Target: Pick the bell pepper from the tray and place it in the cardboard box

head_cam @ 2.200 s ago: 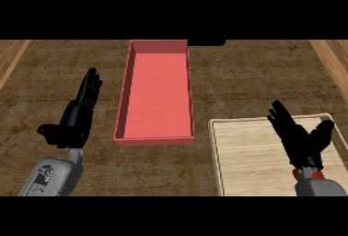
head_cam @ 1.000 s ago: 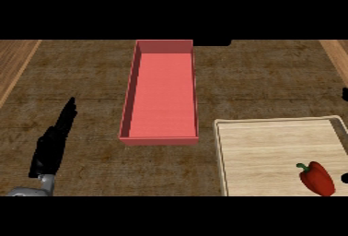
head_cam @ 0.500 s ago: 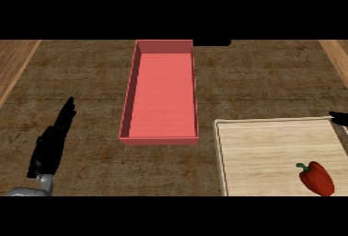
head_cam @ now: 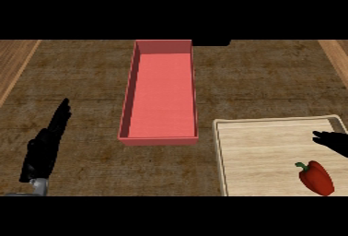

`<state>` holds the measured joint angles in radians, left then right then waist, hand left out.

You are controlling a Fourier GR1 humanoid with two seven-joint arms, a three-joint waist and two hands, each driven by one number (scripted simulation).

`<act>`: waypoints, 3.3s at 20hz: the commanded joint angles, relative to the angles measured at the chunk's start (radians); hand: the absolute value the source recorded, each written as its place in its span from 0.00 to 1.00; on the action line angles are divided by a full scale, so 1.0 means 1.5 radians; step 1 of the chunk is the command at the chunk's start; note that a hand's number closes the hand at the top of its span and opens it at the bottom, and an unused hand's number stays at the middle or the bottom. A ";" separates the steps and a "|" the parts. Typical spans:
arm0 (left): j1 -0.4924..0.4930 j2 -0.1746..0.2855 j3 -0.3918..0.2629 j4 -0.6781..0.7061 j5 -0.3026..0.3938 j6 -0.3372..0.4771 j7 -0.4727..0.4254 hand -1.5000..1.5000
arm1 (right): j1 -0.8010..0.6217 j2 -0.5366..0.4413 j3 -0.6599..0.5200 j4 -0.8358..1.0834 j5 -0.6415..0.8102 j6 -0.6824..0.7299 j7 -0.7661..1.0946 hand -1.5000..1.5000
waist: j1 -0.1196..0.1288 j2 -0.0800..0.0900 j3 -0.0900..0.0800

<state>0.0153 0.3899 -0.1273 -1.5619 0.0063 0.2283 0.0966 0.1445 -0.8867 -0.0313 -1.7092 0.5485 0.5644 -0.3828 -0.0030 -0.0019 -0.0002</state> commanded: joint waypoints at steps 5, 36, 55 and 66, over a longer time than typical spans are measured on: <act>-0.036 -0.038 0.013 0.028 -0.032 -0.018 0.011 0.50 | 0.034 0.060 0.002 -0.003 0.112 -0.025 0.004 0.00 | -0.002 0.001 0.000; -0.023 -0.120 0.075 -0.051 -0.120 -0.078 0.079 0.50 | -0.046 0.195 -0.043 0.131 0.290 -0.008 -0.085 0.00 | 0.003 0.001 0.000; 0.009 -0.124 0.116 0.003 -0.117 -0.113 -0.006 0.50 | -0.027 0.384 -0.060 0.107 0.401 -0.187 0.107 1.00 | -0.007 -0.002 -0.001; 0.018 -0.122 0.123 0.008 -0.117 -0.109 -0.011 0.50 | 0.041 0.587 0.000 -0.068 0.533 -0.280 0.599 1.00 | -0.017 -0.005 -0.003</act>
<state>0.0351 0.2137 0.0621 -1.5560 -0.1723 0.0677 0.0899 0.1841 -0.1027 -0.1379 -1.7348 1.2982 0.2075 0.2872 -0.0487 -0.0180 -0.0231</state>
